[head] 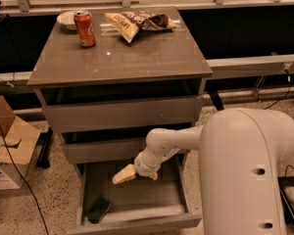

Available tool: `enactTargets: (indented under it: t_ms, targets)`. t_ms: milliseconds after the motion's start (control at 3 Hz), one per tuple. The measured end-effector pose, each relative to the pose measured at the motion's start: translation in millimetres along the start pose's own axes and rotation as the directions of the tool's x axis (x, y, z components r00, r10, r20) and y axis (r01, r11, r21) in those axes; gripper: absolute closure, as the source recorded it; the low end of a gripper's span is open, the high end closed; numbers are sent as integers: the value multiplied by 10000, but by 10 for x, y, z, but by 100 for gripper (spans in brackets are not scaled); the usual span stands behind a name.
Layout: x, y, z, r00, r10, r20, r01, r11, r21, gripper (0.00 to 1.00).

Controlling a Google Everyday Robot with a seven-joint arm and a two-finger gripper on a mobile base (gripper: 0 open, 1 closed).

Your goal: Pick sponge from bottom drawer and place on counter

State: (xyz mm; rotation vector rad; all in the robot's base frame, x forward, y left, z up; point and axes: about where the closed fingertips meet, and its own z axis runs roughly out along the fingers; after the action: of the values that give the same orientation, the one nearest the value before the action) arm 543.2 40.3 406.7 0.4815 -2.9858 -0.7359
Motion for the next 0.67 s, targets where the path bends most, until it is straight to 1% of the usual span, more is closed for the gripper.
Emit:
enactTargets:
  t_ms: [333,667]
  targets:
    - [-1,0,2,10000,1,-3,-1,10000,2,0]
    - [-94,-5,431,9978,473,-475,-466,9988,173,0]
